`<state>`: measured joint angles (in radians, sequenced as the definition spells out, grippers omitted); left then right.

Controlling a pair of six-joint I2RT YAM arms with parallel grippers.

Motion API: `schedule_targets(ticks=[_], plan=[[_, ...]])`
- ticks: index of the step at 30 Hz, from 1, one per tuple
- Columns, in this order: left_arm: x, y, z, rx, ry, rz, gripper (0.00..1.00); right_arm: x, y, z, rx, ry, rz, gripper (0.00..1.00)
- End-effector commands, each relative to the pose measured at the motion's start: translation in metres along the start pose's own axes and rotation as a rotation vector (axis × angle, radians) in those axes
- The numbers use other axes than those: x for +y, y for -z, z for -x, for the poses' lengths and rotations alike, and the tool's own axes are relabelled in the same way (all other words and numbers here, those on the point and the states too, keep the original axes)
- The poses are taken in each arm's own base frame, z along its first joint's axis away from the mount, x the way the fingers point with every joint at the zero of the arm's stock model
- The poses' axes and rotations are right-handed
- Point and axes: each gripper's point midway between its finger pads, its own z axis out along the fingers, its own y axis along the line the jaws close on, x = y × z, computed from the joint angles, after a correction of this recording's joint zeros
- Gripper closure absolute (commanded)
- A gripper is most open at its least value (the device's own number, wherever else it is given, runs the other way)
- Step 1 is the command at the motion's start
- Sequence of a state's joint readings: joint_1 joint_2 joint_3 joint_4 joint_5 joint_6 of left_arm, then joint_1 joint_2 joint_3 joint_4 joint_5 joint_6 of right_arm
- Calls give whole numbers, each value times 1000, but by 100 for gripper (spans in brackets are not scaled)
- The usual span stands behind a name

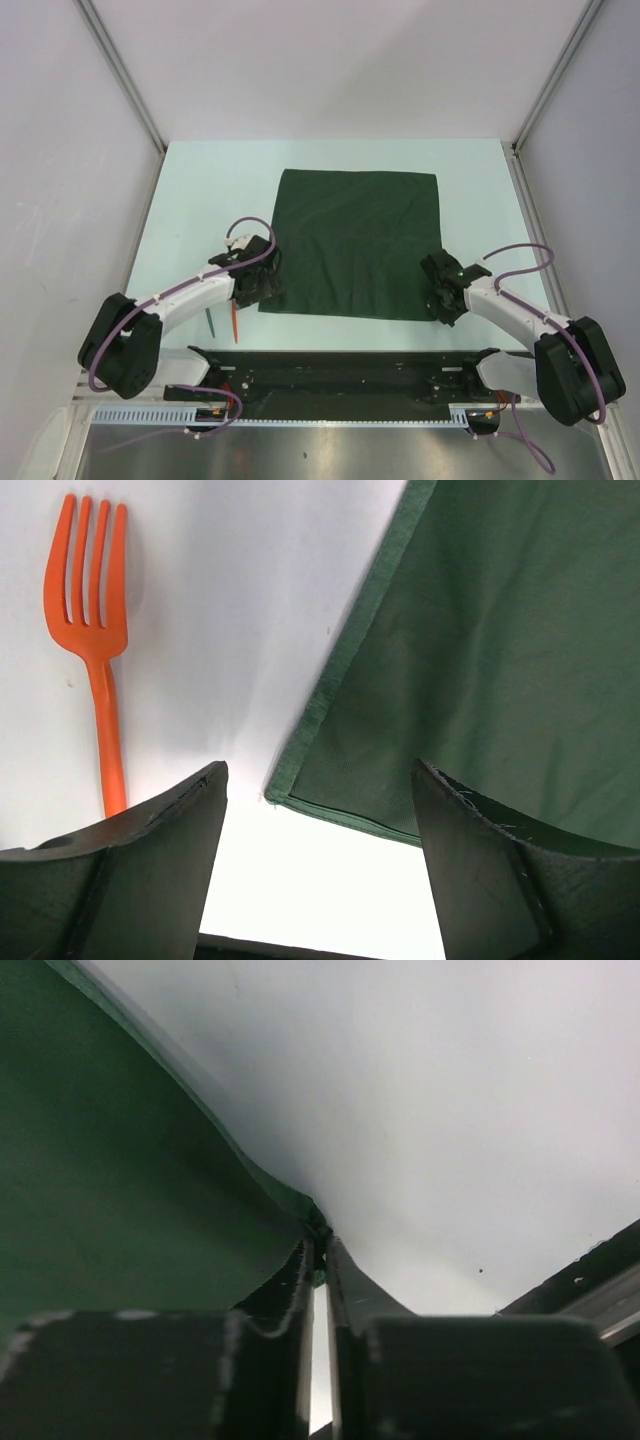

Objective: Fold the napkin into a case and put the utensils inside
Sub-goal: Fold and flatten the napkin at the center of the board.

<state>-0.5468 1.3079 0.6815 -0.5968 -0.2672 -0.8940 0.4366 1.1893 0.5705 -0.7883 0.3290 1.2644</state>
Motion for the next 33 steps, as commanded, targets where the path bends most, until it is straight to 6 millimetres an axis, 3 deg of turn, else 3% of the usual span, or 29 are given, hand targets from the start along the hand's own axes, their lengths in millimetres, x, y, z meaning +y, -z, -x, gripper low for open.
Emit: schedule_targets(ticks=[1, 5, 10, 17, 25, 33], plan=[[11, -6, -5, 10, 12, 51, 21, -18, -2, 8, -61, -26, -48, 95], [21, -9, -5, 5, 40, 77, 23, -19, 2, 12, -84, -19, -36, 100], [20, -12, -11, 26, 61, 47, 29, -18, 8, 20, -119, -24, -14, 100], [18, -11, -22, 66, 63, 21, 44, -17, 9, 24, -134, -30, -11, 100], [22, 4, -27, 31, -6, 34, 44, -13, 7, 23, -128, -17, -4, 100], [12, -1, -44, 75, -64, 32, 44, -13, 6, 21, -120, -16, -3, 100]])
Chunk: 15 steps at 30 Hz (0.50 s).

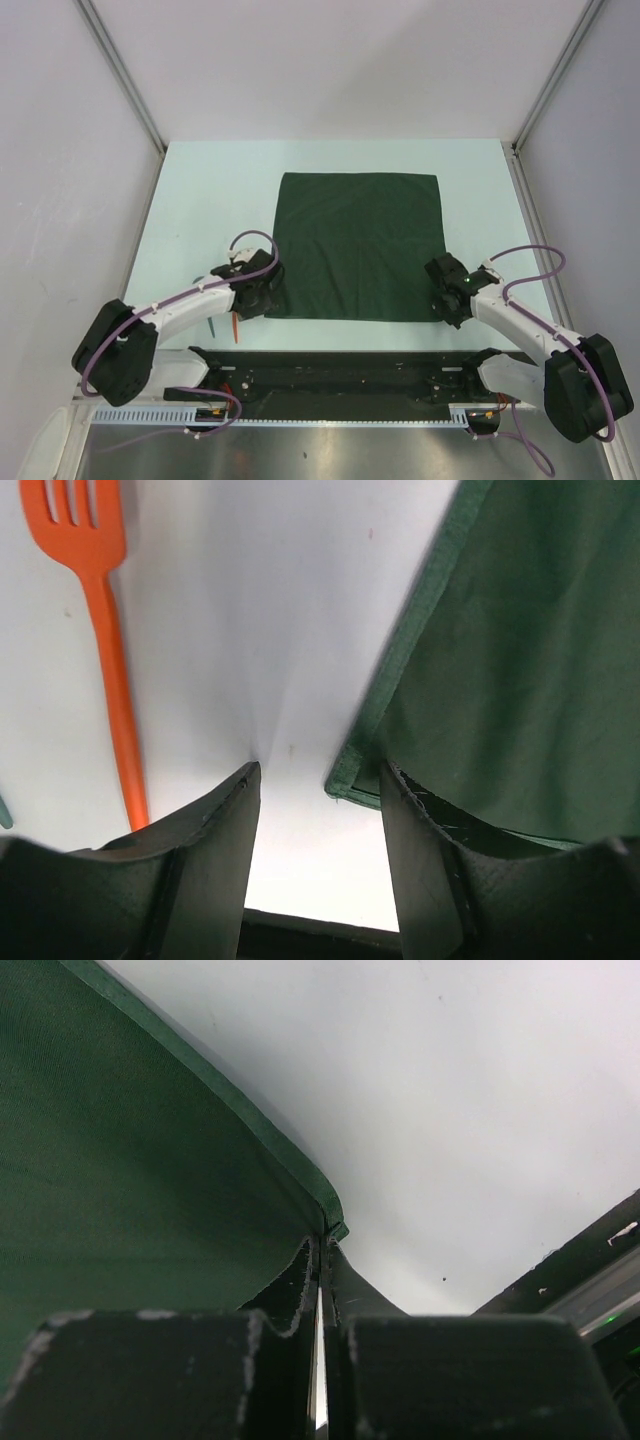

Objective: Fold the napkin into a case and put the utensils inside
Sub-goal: Fold and flatten the napkin at the center of the board.

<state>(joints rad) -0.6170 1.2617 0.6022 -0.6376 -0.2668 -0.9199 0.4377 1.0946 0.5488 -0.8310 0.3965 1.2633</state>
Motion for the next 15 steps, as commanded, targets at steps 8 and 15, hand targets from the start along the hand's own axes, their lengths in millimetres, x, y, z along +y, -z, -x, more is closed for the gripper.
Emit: schedule_targets(ticks=[8, 15], plan=[[-2, -18, -28, 93, -3, 27, 60, -1, 4, 14, -67, -19, 5, 100], [-28, -10, -11, 48, -7, -71, 80, 8, 7, 20, -83, 1, 37, 100]])
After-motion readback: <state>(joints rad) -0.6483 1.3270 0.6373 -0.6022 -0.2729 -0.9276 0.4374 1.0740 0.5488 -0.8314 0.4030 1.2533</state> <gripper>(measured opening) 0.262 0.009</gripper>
